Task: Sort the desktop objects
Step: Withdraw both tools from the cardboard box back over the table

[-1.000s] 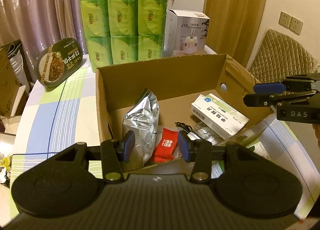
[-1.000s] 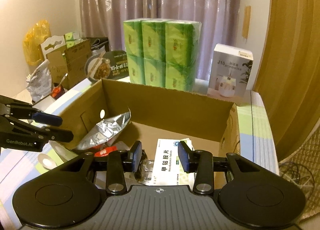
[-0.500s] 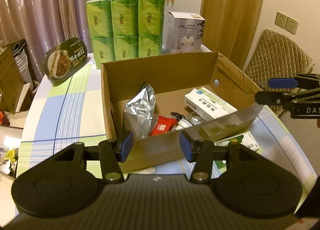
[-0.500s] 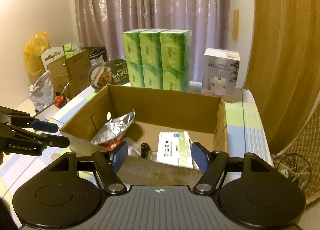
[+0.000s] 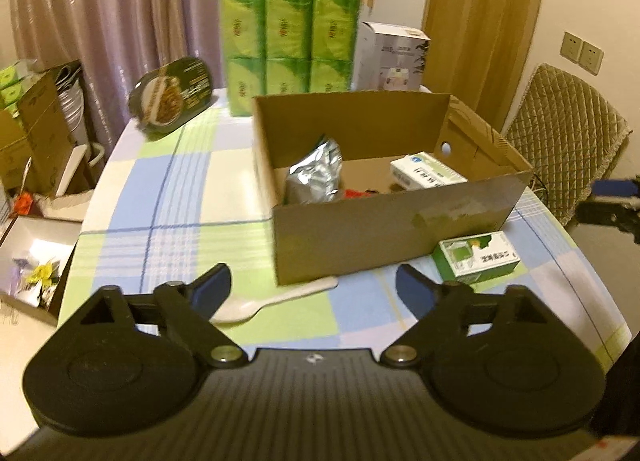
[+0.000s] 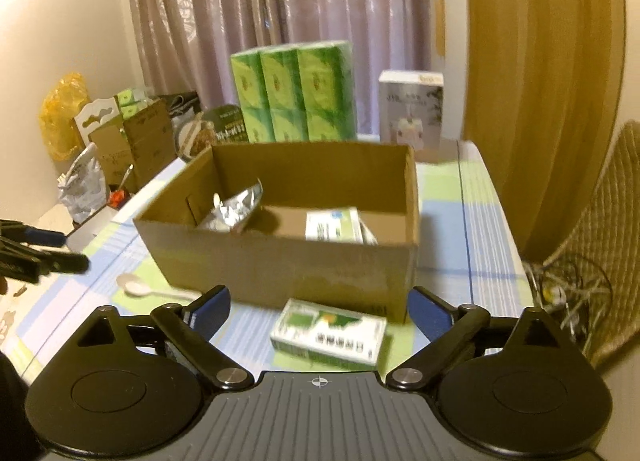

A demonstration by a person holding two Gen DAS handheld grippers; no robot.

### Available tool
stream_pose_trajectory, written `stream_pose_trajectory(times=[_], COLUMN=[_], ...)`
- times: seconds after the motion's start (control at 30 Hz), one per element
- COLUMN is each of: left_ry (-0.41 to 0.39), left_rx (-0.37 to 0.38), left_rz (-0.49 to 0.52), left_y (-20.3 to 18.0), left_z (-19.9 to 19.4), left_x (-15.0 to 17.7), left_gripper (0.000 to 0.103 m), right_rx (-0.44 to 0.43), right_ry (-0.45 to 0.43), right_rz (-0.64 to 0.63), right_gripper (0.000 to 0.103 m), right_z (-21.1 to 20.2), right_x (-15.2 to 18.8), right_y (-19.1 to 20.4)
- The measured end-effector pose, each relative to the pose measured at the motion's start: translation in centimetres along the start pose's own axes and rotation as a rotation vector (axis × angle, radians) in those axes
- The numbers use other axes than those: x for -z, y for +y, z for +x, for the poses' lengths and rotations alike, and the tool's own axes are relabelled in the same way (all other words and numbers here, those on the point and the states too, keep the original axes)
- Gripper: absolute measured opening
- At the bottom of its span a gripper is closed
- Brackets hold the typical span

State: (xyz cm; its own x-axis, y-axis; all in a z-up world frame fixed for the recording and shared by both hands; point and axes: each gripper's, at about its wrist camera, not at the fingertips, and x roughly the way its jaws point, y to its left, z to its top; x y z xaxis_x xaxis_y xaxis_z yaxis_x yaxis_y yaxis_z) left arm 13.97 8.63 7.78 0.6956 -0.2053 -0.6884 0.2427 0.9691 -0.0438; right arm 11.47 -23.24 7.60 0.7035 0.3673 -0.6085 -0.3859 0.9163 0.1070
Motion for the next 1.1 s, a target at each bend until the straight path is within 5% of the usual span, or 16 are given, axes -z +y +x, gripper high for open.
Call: stream_pose_trajectory(times=[0.4, 1.1], left_ry=[0.069, 0.158], left_rx=[-0.027, 0.007], left_rz=[0.003, 0.012], left_y=[2.1, 1.7], left_z=[-0.4, 5.0], left_x=[3.5, 4.0], left_gripper=[0.098, 0.098], right_rx=[0.005, -0.049], right_ry=[0.088, 0.177], right_rz=[0.028, -0.154], right_gripper=[0.097, 0.098], right_z=[0.3, 7.1], right_x=[3.9, 3.5], right_y=[-0.3, -1.8])
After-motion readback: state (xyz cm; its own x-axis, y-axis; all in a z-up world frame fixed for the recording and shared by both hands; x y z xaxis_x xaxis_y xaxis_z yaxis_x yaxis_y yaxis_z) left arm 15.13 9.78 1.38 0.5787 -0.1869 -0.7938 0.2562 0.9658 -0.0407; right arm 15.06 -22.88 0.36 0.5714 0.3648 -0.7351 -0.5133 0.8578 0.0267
